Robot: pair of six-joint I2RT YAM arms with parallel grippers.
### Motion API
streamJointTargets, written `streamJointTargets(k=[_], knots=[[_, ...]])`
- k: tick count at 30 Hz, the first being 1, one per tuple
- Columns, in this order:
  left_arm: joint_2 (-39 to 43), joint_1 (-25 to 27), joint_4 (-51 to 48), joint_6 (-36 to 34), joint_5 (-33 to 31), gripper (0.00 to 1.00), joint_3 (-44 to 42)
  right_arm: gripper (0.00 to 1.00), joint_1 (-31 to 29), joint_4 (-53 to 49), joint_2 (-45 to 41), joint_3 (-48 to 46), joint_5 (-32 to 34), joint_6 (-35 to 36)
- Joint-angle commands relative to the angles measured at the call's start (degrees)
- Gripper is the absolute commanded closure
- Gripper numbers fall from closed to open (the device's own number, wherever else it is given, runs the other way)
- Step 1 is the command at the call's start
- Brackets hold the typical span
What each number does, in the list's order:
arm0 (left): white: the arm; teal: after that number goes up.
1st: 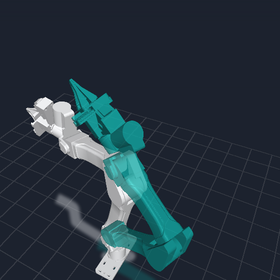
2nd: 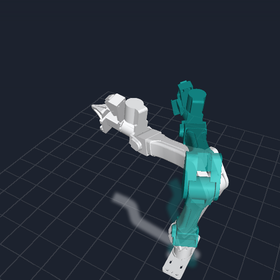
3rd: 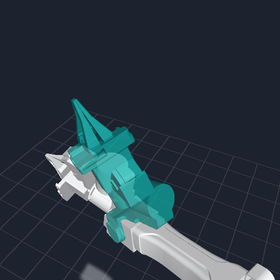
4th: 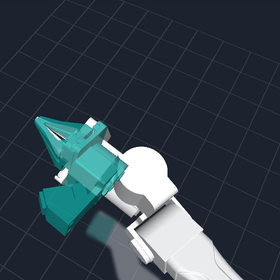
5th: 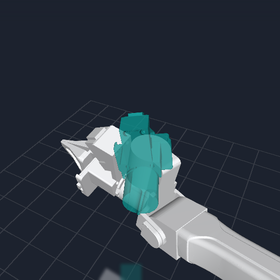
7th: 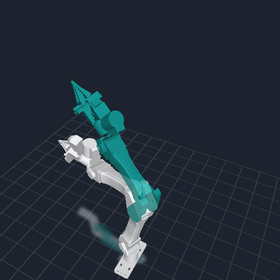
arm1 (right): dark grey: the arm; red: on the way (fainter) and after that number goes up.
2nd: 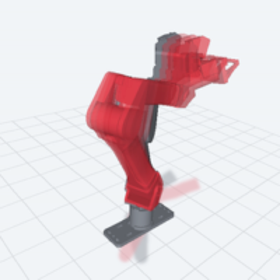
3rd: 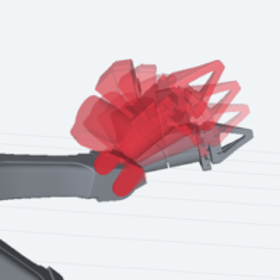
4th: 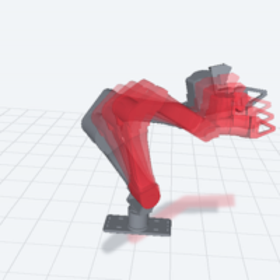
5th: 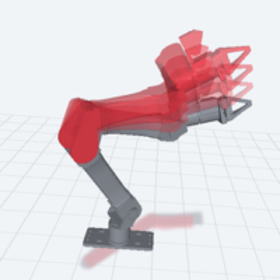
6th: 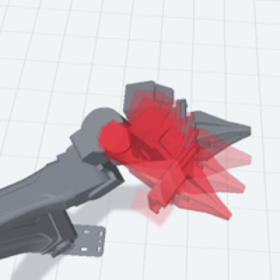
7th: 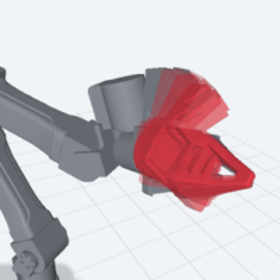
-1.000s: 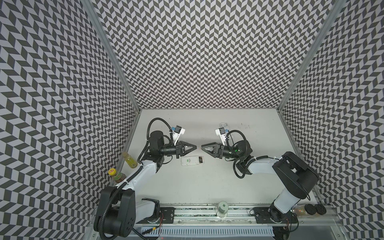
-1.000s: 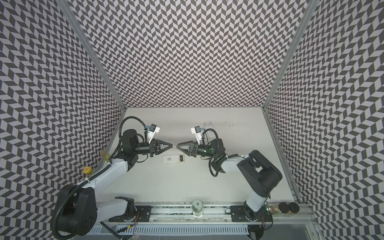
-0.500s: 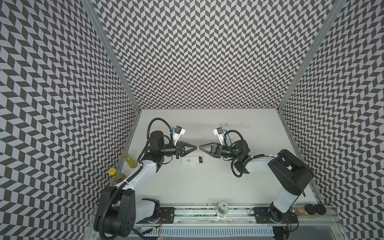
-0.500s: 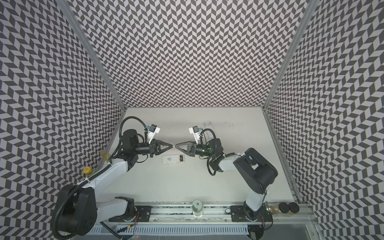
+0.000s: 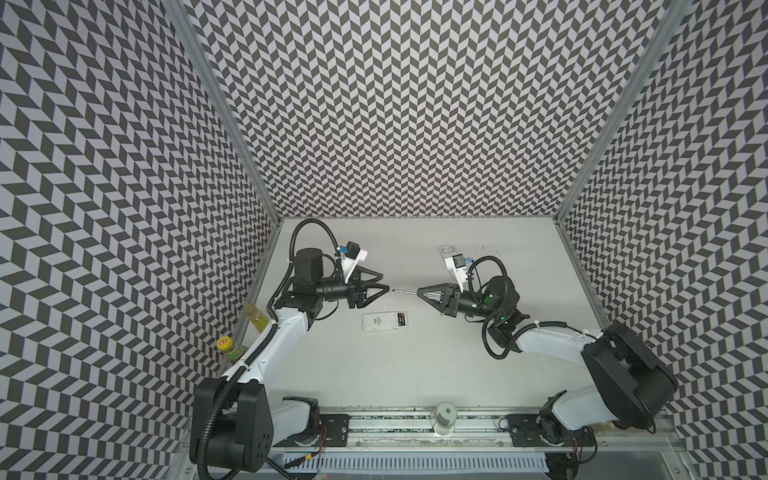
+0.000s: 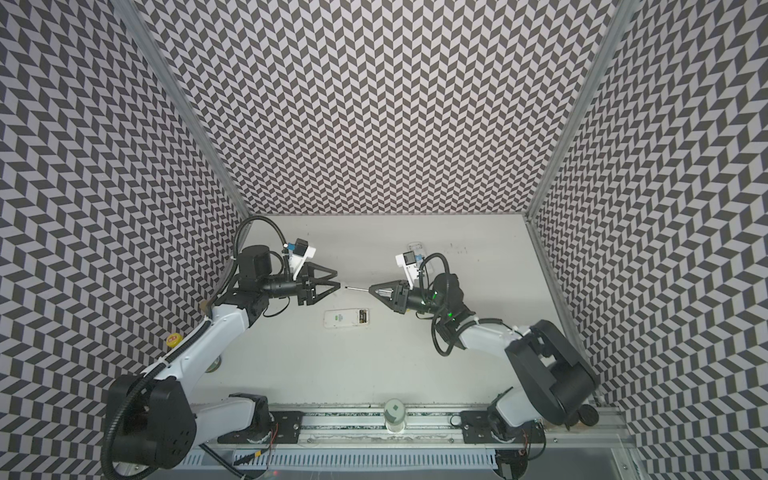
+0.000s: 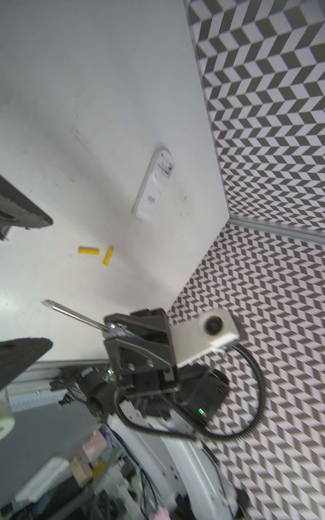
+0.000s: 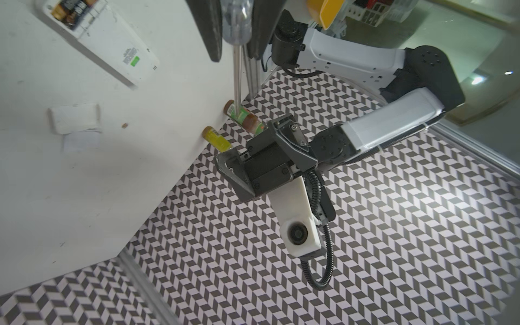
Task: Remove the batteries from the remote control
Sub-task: 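Lower the left gripper onto the remote while the right gripper draws back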
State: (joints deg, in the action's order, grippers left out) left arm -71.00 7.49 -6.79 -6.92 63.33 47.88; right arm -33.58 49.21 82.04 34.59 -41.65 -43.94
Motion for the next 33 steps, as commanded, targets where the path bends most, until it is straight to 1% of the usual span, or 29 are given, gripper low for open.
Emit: streamJointTargets(k=[1,5,8,12,15,19,23,30,33], knots=[[-1.13,0.51,-13.75,-17.42,-8.02,0.32,3.27,1.00,1.08,-13.94,-5.47,-0.98,4.03,10.81],[-1.98,1.88,-16.14,-23.88,-14.69,0.25,2.15,1.00,1.41,-26.17,-10.88,-1.10,9.18,20.16],[-3.14,4.60,-21.04,-33.43,-21.57,0.23,2.51,1.00,1.42,-32.59,-13.69,-1.02,11.40,25.52],[-5.39,6.84,-21.84,-39.82,-28.82,0.19,1.24,1.00,1.42,-36.65,-16.09,-1.89,14.18,30.82],[-8.01,8.12,-24.24,-43.66,-30.76,0.18,2.22,1.00,1.40,-40.07,-17.21,-1.28,15.52,32.85],[-11.29,9.61,-24.30,-45.20,-32.79,0.17,2.65,1.00,1.30,-43.27,-18.10,-0.43,16.57,36.04],[-15.58,11.49,-25.57,-47.24,-36.93,0.15,4.16,1.00,1.31,-44.79,-19.73,-0.45,18.13,37.39],[-21.93,14.24,-26.85,-48.35,-42.51,0.14,6.24,1.00,1.32,-43.19,-23.04,-2.55,18.61,37.88],[-23.61,14.58,-26.17,-48.80,-43.91,0.13,6.27,1.00,1.18,-41.89,-23.67,-3.47,17.85,37.36]])
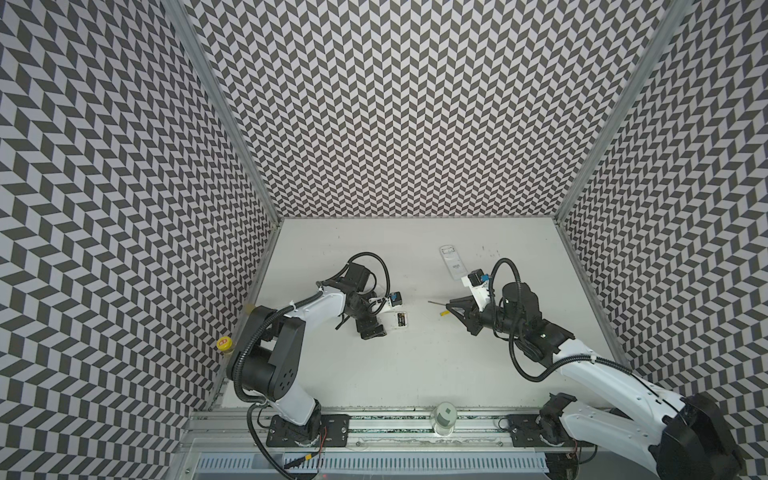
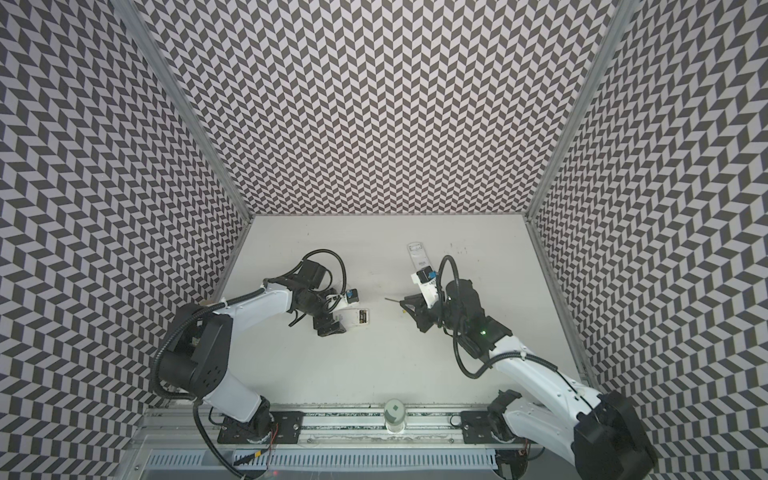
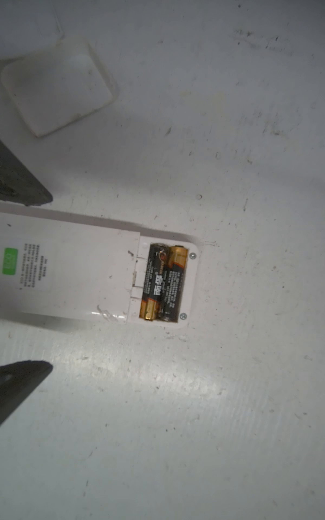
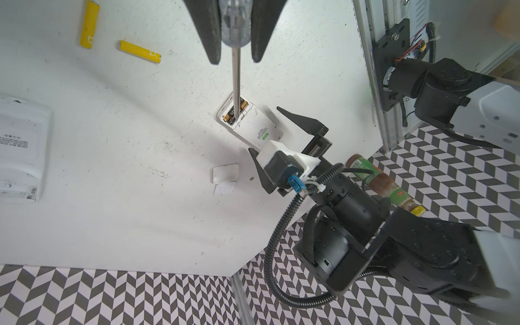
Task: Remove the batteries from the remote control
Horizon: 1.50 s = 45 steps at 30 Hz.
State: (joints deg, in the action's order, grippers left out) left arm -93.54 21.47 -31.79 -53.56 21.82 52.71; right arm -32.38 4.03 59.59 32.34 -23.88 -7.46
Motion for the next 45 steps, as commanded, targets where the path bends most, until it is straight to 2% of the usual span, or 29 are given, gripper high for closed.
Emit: streamJointTargets(k=[1,6,10,14,19,24,30,33,36,38,42,45], knots=[[-1.75,0.82,-1.24,-1.92,-3.06,0.13,1.87,1.00,0.04,3.72,-1.23,-1.44,-0.28,0.76],[-3.93,1.09,-0.63,-1.26,-6.40,0.12,3.27,1.00,0.02,2.86,-1.38,-0.99,-0.22,0.93],[-5.94,1.64,-1.66,-0.44,-5.98,0.14,4.19,1.00,0.02,3.26,-1.50,-1.23,-0.13,1.08],[-4.39,3.35,-1.64,-0.75,-5.22,0.18,2.36,1.00,-0.13,3.15,-2.08,-1.25,-0.24,1.21],[-4.17,5.24,-1.72,0.12,-5.67,0.35,1.24,1.00,-0.95,2.55,-2.19,-1.35,0.82,3.35],[-2.73,6.53,-0.37,0.45,-5.54,0.46,-0.66,1.00,-2.87,2.48,-3.14,-1.84,2.61,5.60],[3.58,9.54,2.88,0.39,-4.18,0.50,-7.22,1.00,-6.83,-1.30,-5.52,-1.46,7.41,12.38],[5.91,11.63,3.72,0.93,-3.54,0.48,-9.97,1.00,-9.30,-0.86,-6.48,-2.51,5.52,17.48],[7.73,12.10,5.20,1.44,-2.10,0.47,-12.57,1.00,-11.58,-3.95,-7.04,-2.51,2.78,25.76],[8.30,12.36,5.77,1.53,-1.80,0.48,-13.31,1.00,-11.91,-6.39,-6.57,-1.88,2.16,28.79],[9.03,12.45,5.59,1.79,-1.61,0.49,-13.00,1.00,-12.12,-15.05,-2.69,1.18,-1.24,35.85],[8.82,12.54,5.96,1.71,-1.24,0.51,-12.93,1.00,-12.34,-17.52,1.60,2.79,-0.12,37.37]])
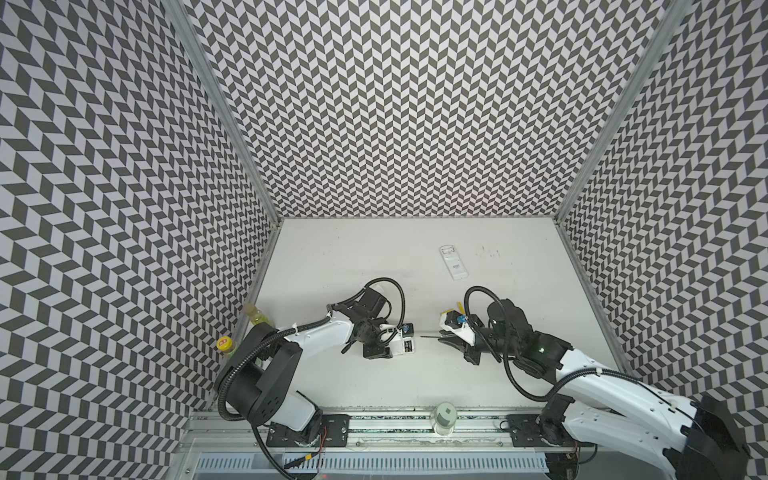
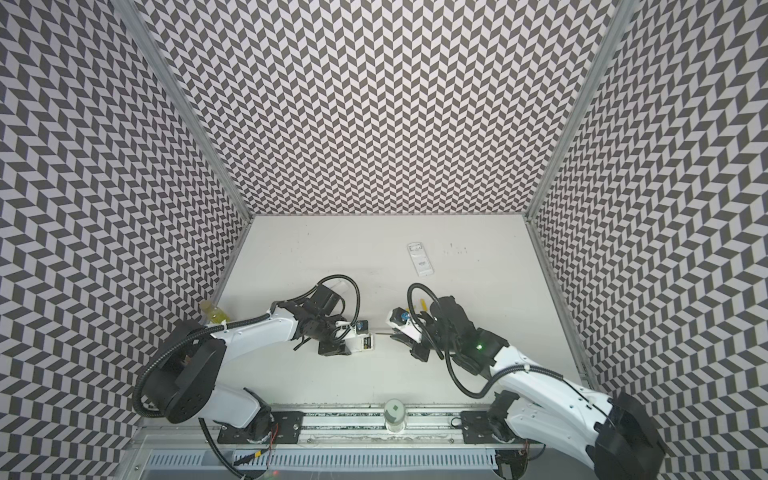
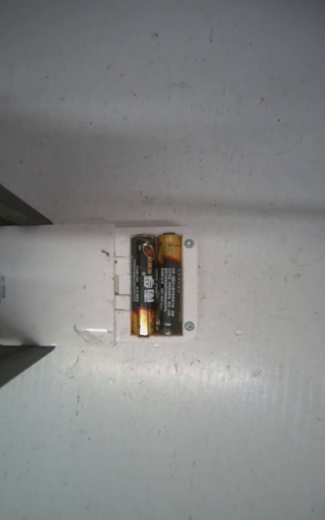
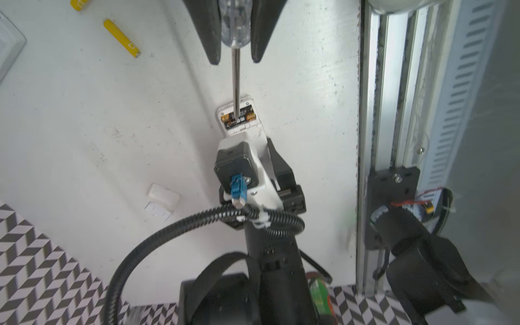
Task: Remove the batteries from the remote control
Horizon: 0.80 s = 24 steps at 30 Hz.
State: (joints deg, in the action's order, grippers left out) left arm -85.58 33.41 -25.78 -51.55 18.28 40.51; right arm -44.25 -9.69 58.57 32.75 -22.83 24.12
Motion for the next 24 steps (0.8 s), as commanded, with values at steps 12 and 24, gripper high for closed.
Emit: streamJointTargets(k=[12,24], knots=[[-0.09,1.66,-0.09,0.44,1.69,0.51,0.02,1.00,-3.07,3.71,11.82,3.69,-2.91,4.81],[-0.47,2.10,-0.38,0.48,1.76,0.51,0.07,1.00,-3.29,4.50,18.76,6.04,-2.06,4.23]])
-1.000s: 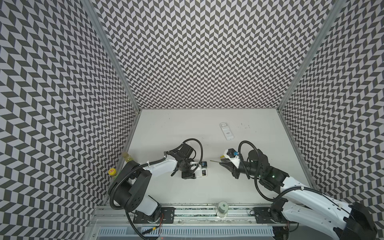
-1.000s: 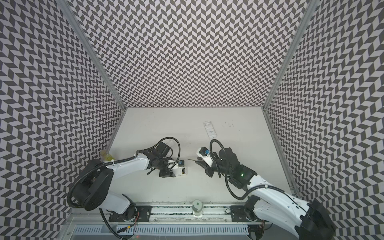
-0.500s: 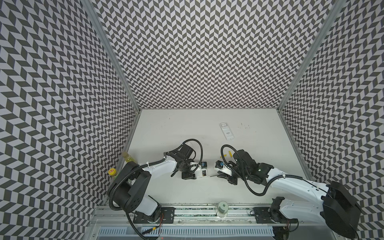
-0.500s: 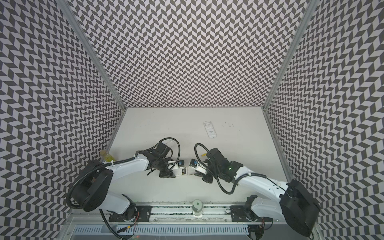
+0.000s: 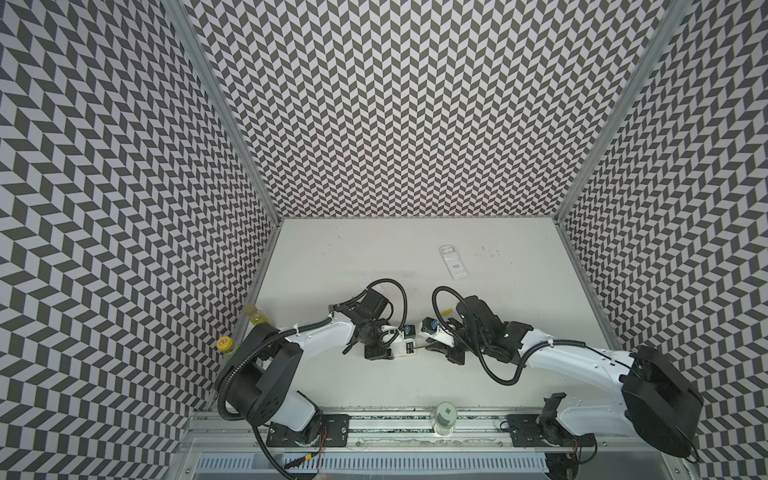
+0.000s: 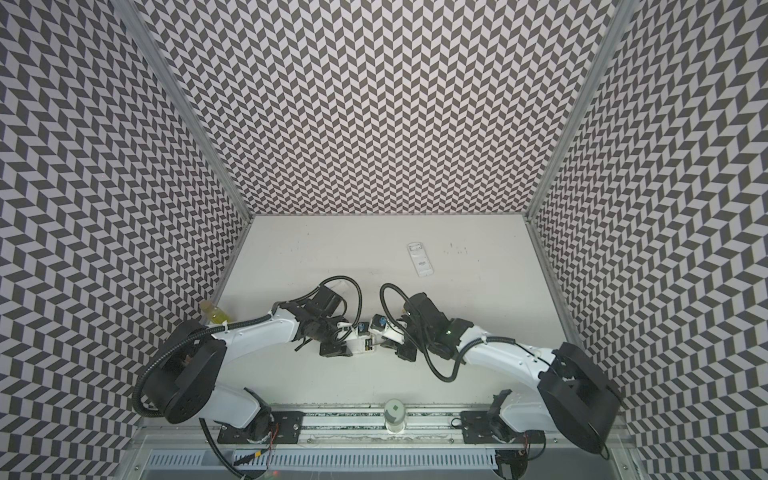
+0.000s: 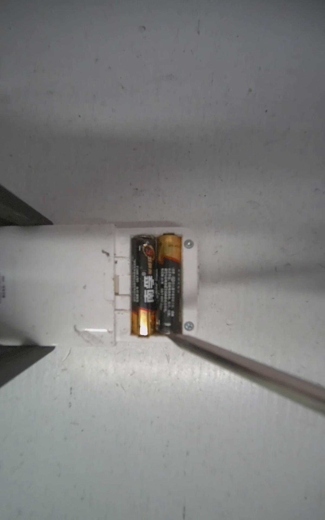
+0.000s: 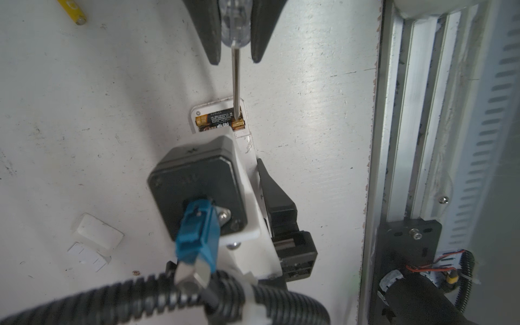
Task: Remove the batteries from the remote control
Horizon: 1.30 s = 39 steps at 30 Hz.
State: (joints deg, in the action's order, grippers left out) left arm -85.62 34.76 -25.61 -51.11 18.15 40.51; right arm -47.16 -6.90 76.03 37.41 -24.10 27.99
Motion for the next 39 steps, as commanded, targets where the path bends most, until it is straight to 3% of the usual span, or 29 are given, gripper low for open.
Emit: streamJointTargets(k=[1,12,21,29,32,39], knots=[[-0.25,0.76,-0.59,0.20,1.74,0.51,0.21,1.00,-0.35,1.17,1.62,1.51,-1.04,0.57],[-0.07,0.83,-0.23,-0.65,2.67,0.50,-0.31,1.00,-0.39,1.96,2.43,1.36,1.16,1.02],[-0.39,0.88,-0.77,-0.53,2.68,0.52,0.34,1.00,-1.09,-0.42,4.18,1.55,-1.57,2.85],[-0.23,0.92,-0.86,-0.62,2.52,0.52,0.31,1.00,-2.11,-2.29,4.89,1.80,2.51,4.17],[0.15,0.86,-0.46,-0.51,2.68,0.53,0.13,1.00,-3.25,-1.81,3.38,1.02,6.69,5.49],[-0.18,1.12,-0.96,-0.72,2.60,0.56,0.96,1.00,-8.38,5.71,-3.98,-3.28,23.28,9.24]])
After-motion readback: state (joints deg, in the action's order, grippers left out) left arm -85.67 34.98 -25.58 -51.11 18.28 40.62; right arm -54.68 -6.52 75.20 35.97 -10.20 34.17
